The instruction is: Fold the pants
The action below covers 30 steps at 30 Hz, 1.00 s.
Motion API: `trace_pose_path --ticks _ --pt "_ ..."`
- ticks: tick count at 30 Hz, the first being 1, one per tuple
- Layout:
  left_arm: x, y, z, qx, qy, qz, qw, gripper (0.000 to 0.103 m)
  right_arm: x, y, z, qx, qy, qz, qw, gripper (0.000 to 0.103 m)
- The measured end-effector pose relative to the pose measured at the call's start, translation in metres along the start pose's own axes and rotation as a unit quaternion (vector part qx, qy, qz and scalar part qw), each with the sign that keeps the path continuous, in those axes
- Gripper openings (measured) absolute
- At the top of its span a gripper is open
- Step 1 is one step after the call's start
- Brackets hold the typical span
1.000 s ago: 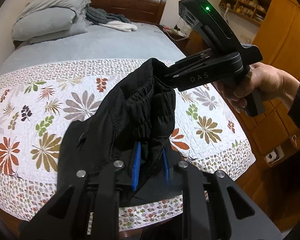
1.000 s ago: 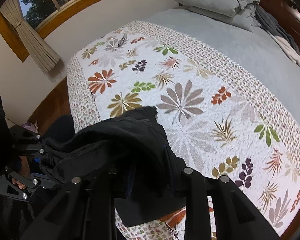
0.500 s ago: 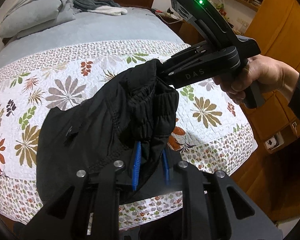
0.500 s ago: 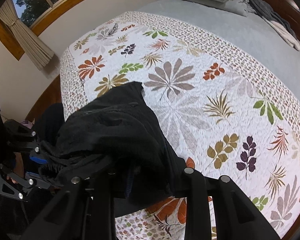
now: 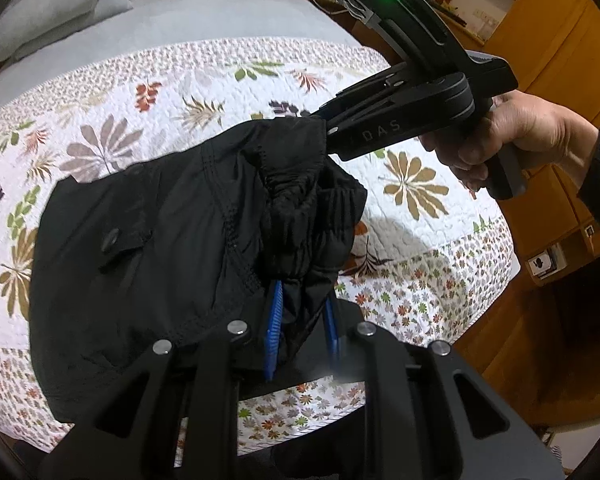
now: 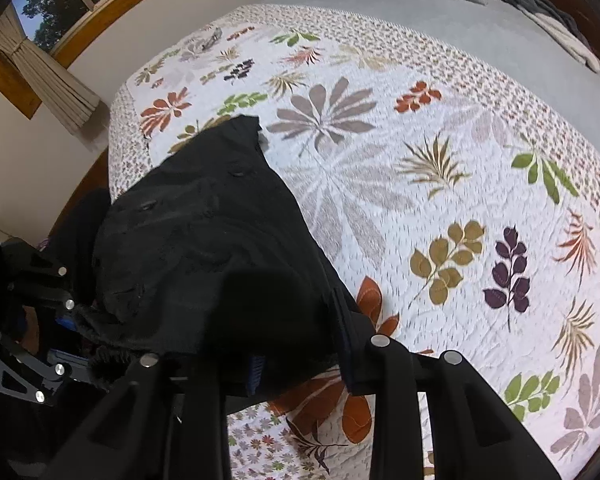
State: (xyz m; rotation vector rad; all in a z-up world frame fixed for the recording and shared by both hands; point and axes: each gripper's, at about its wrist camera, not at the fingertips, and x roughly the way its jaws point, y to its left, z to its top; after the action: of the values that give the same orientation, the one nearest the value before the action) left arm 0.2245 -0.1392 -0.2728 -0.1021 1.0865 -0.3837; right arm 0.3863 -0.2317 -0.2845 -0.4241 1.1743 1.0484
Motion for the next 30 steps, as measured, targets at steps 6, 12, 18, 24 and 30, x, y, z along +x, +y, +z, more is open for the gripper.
trace_pose_path --ticks 6,12,18,24,30 --pt "0.017 -0.001 -0.005 -0.002 0.016 -0.004 0.9999 0.017 0.011 -0.011 -0.013 0.007 0.003 0.0 1.0 0.033" --pt "0.03 0.0 -0.008 -0.004 0.03 -0.006 0.9995 0.017 0.018 -0.023 -0.025 0.025 -0.003 0.0 1.0 0.034" --pt "0.043 0.006 -0.015 -0.012 0.045 -0.015 0.9988 0.017 0.025 -0.031 -0.036 0.046 -0.016 0.003 0.999 0.039" --pt "0.054 0.019 -0.019 -0.035 0.057 -0.04 0.997 0.018 0.026 -0.046 -0.057 0.097 -0.034 -0.002 0.995 0.04" --pt "0.059 0.028 -0.022 -0.053 0.064 -0.072 0.994 0.021 0.005 -0.059 -0.08 0.174 -0.082 -0.019 0.981 0.04"
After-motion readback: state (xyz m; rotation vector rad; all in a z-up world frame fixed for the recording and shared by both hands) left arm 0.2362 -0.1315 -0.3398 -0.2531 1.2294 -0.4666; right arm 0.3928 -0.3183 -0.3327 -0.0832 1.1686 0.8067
